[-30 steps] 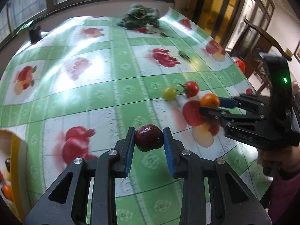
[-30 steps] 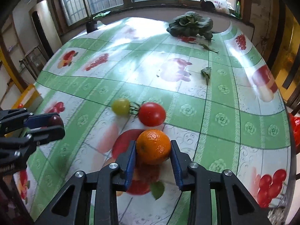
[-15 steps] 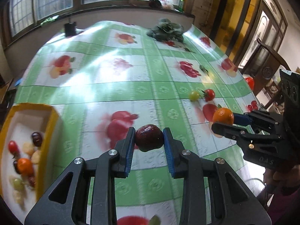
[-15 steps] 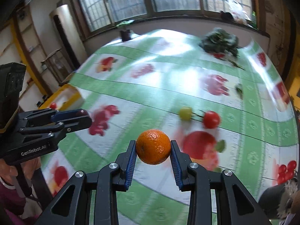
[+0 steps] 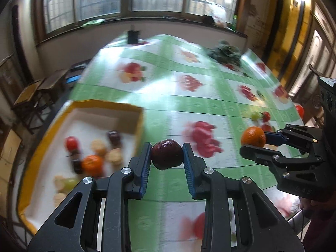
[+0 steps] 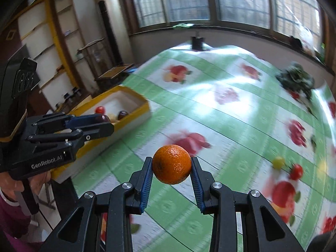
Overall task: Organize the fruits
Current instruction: 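Carry the black plum and mandarin over the tray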
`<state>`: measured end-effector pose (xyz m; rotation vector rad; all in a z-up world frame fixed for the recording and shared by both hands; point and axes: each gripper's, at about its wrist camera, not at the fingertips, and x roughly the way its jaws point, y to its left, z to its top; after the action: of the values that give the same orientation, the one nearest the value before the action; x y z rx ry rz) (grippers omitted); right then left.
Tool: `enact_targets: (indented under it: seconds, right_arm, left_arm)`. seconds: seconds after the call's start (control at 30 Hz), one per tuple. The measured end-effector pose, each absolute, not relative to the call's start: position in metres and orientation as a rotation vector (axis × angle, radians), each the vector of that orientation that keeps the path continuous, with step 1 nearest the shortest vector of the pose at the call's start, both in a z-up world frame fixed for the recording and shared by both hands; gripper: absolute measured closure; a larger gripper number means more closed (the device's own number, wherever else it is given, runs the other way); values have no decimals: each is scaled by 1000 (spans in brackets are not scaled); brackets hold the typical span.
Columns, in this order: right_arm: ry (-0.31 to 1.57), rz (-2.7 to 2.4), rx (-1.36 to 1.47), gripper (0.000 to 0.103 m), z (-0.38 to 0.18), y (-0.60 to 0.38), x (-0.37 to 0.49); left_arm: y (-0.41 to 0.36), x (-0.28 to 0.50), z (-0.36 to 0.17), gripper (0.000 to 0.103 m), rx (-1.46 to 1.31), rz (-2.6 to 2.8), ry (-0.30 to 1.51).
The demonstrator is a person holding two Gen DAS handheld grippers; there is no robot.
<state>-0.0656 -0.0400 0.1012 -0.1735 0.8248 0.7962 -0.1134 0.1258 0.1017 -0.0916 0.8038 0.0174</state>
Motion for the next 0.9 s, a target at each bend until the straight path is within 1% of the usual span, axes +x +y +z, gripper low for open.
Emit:
enact_targets:
  seconds: [0.4,0.67,0.9]
  right_arm:
    - [828,934,-281,69,102,44,-76]
    - [843,1002,-328,69,99,95,-78]
    - [879,1038,-382,69,82,137,-74]
  left_arm:
    - [223,-149,90,74,-154,238,821]
    - [244,-146,76,74,-178,275,845]
    - [253,-137,70,74,-195,283,861]
